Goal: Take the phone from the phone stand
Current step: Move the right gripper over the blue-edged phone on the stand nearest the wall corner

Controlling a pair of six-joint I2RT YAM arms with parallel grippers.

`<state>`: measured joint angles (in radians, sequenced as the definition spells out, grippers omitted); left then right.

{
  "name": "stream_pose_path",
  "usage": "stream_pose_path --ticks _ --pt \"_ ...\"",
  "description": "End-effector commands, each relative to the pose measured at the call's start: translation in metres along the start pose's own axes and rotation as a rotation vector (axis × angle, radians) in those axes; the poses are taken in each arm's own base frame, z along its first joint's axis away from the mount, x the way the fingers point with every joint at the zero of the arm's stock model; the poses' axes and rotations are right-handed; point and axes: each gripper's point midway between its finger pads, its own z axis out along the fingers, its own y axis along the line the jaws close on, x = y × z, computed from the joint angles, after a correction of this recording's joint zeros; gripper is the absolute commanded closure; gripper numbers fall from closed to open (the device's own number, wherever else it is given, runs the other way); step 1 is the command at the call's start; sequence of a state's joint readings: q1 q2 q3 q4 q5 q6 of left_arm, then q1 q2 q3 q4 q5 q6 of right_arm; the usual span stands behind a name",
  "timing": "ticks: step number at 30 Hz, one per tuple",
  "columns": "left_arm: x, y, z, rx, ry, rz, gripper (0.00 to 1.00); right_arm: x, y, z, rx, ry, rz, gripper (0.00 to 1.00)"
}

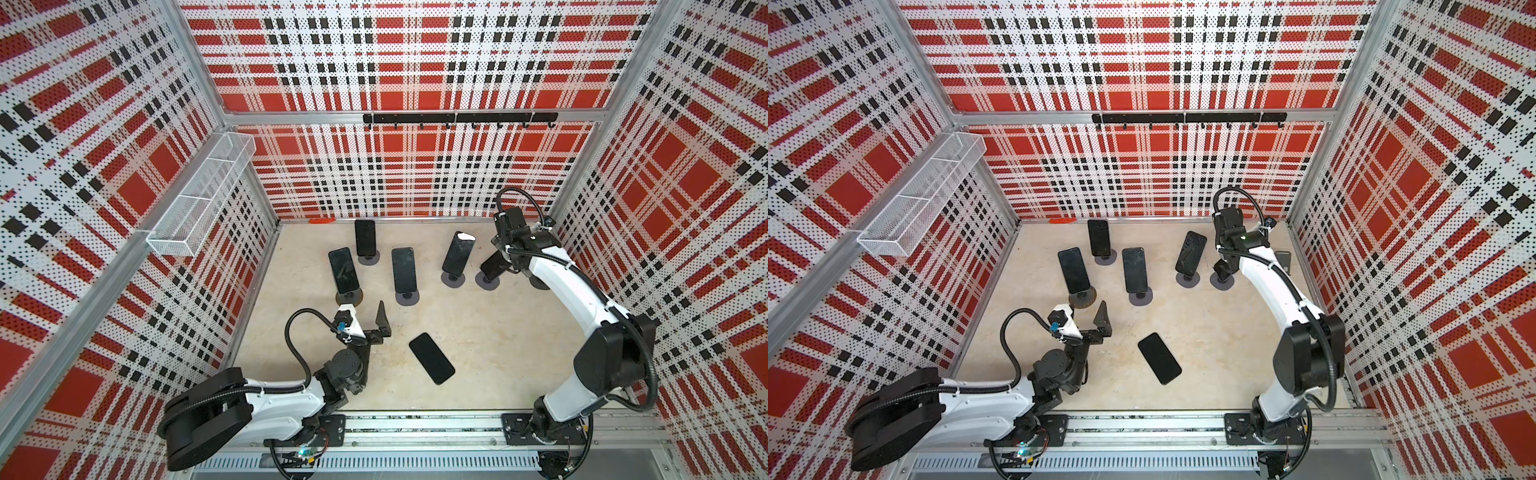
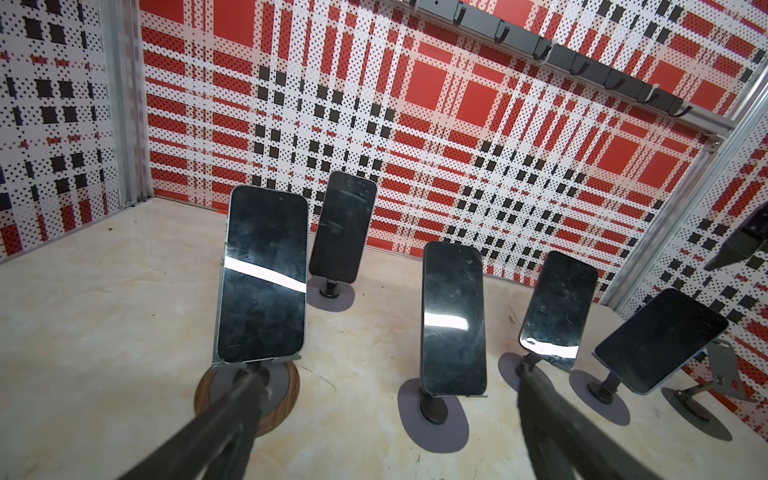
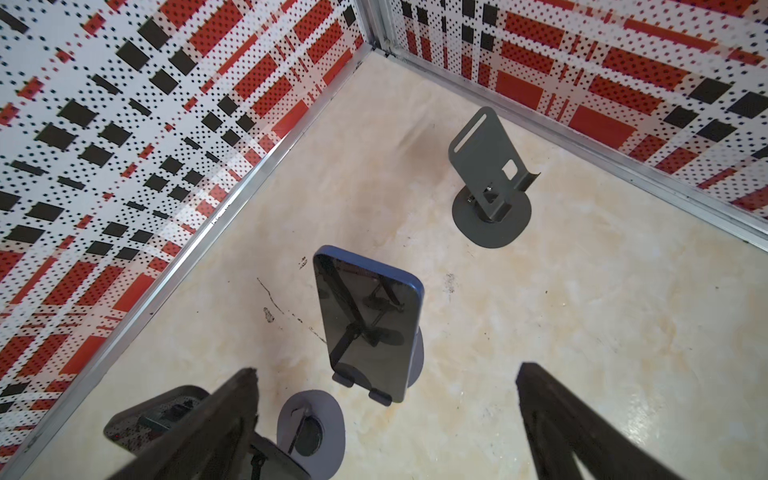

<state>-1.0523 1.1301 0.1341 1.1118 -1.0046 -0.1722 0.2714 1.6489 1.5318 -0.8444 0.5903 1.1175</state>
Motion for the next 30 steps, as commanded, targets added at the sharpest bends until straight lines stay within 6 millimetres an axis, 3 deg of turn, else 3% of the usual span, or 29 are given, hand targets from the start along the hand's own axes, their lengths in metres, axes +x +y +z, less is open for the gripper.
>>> stream_pose_path --ticks 1,6,11,15,30 --pt "-0.004 0.004 -0.001 -0.035 -0.012 -0.004 0.02 0.006 0.002 0.007 0.008 0.045 -0.009 0.00" --pt "-0.005 0.003 -0.001 -0.027 -0.012 -0.005 0.02 0.001 0.006 0.015 0.002 0.056 0.051 0.00" --pt "-0.007 -0.001 -0.002 -0.011 -0.013 -0.010 0.02 -0.011 -0.014 0.019 0.153 0.061 0.094 0.00" --pt "-0.006 0.002 -0.002 -0.024 -0.014 -0.010 0.02 -0.016 -0.019 0.024 0.225 0.083 0.095 0.00" --pt "-0.003 -0.003 -0.001 -0.010 -0.001 -0.001 0.02 -0.039 -0.001 0.044 0.256 0.042 0.125 0.00"
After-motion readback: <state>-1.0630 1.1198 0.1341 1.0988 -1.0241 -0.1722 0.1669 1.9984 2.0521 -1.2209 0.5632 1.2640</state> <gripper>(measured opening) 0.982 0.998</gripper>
